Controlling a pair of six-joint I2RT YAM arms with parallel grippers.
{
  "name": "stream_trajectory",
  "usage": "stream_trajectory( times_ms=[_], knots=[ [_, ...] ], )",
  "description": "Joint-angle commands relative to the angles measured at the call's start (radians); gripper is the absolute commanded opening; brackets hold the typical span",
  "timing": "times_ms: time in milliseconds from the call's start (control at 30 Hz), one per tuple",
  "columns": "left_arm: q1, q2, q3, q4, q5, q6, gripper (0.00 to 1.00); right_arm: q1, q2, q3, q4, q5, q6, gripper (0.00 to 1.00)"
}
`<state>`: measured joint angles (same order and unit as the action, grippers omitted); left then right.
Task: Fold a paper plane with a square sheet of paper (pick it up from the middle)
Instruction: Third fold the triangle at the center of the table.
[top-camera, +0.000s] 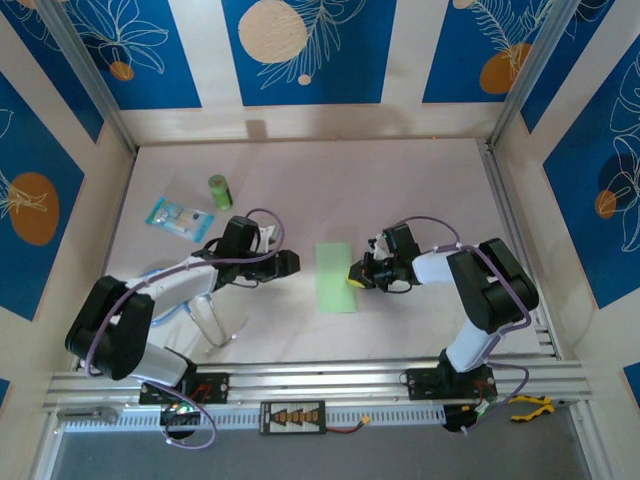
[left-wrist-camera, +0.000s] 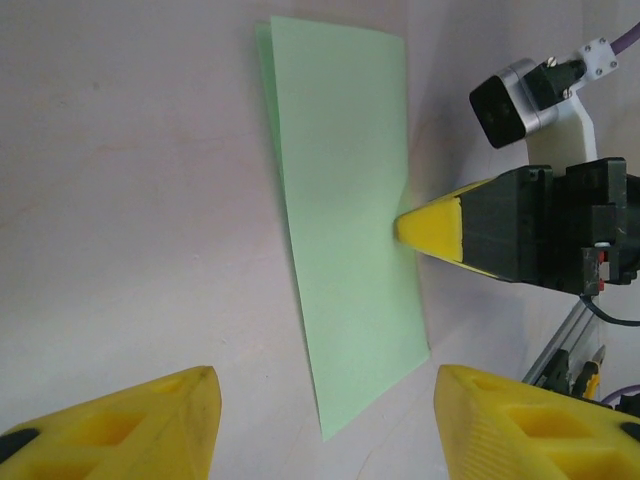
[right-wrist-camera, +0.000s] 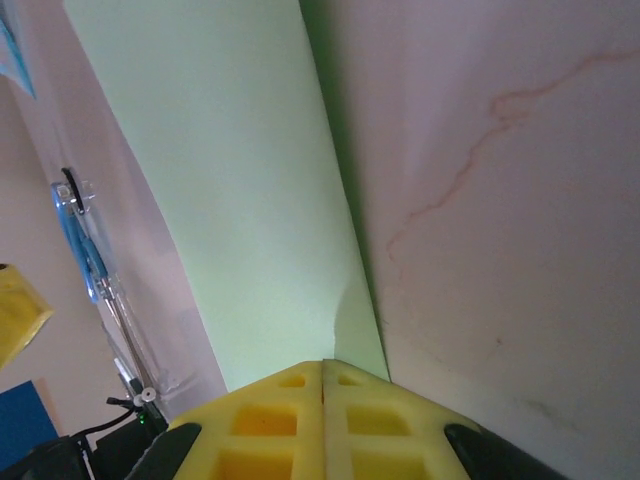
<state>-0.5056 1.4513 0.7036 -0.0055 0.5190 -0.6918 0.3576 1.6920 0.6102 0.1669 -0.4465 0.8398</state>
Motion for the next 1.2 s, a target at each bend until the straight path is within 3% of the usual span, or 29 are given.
stream_trajectory(
  times_ms=[0, 467, 800, 1167],
  knots=[
    [-0.019, 0.044, 0.040, 0.055, 0.053, -0.025, 0.57, -0.006, 0.042, -0.047, 0.002, 0.014, 0.006, 0.06],
    [-0.118, 0.268, 0.197, -0.058, -0.003, -0.014, 0.45, -0.002, 0.020, -0.061, -0.024, 0.069, 0.047, 0.05],
    [-0.149, 0.348, 0.253, -0.118, -0.063, 0.003, 0.42, 0.040, -0.001, 0.010, -0.200, 0.207, 0.076, 0.02],
    [-0.162, 0.401, 0.281, -0.109, -0.062, -0.006, 0.38, 0.048, 0.013, 0.024, -0.210, 0.193, 0.088, 0.02]
  ],
)
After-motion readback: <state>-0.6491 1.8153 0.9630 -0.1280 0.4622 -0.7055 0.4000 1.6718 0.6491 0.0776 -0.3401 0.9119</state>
